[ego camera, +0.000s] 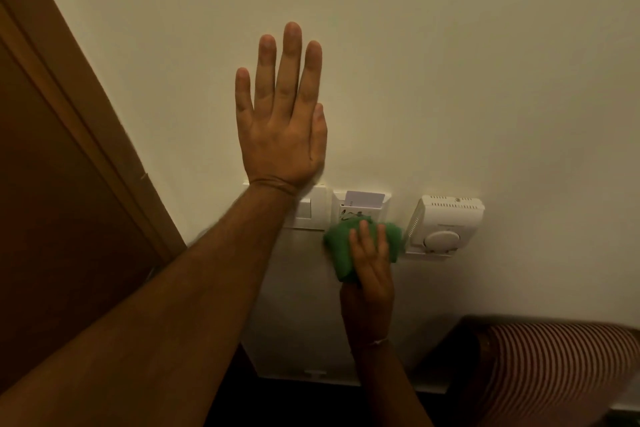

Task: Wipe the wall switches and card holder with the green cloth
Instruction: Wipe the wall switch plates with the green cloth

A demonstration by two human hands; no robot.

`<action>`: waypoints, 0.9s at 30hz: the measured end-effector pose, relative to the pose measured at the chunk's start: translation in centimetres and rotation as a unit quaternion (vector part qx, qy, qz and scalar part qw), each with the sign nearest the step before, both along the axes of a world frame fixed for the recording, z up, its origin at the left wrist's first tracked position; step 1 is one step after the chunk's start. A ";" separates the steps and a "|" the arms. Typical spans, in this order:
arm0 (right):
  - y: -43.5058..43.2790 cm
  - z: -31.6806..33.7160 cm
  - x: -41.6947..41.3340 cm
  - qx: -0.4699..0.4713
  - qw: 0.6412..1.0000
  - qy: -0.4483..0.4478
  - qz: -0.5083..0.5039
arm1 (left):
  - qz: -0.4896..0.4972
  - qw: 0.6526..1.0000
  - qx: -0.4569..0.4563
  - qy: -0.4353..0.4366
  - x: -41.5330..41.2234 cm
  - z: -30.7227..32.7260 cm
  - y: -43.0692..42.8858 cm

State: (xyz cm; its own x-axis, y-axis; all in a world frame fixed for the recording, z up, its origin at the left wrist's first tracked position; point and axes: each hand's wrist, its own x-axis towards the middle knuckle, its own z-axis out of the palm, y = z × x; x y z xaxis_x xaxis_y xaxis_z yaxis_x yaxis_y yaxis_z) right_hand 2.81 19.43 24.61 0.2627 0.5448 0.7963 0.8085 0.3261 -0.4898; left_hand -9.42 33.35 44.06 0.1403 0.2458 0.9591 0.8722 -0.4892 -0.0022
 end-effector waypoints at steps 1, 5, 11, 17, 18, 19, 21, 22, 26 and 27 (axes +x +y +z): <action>-0.3 -0.1 0.6 0.004 1.000 0.025 -0.018 | -0.002 1.000 0.003 0.000 0.0 0.0 0.0; -0.1 0.3 -0.8 0.008 0.997 0.076 -0.030 | 0.006 1.000 0.008 0.004 0.0 -0.1 0.2; 1.1 0.5 -4.3 -0.004 0.999 0.012 0.032 | 0.006 1.000 0.014 0.004 -0.1 0.0 0.2; -0.3 -0.6 -0.4 -0.005 0.998 0.045 -0.045 | 0.022 1.000 0.003 -0.005 0.1 -0.2 0.2; -0.4 -0.6 -0.2 -0.005 0.997 0.061 -0.053 | 0.022 1.000 0.006 -0.007 0.1 -0.2 0.2; -0.4 -0.5 -0.4 -0.005 0.996 0.070 -0.053 | 0.019 1.000 0.008 -0.007 0.1 -0.1 0.2; -0.2 -0.1 -1.5 -0.004 0.997 0.071 -0.030 | 0.013 1.000 0.009 -0.008 0.2 0.0 0.1; 0.0 0.3 -2.2 -0.004 0.998 0.068 -0.012 | 0.012 1.000 0.009 -0.009 0.2 0.0 0.1; 0.6 0.8 -3.7 -0.002 0.999 0.033 0.019 | 0.007 1.000 0.015 -0.009 0.2 0.0 0.2; 0.6 0.7 -3.4 -0.002 1.000 0.025 0.019 | 0.004 1.000 0.018 -0.009 0.2 0.0 0.2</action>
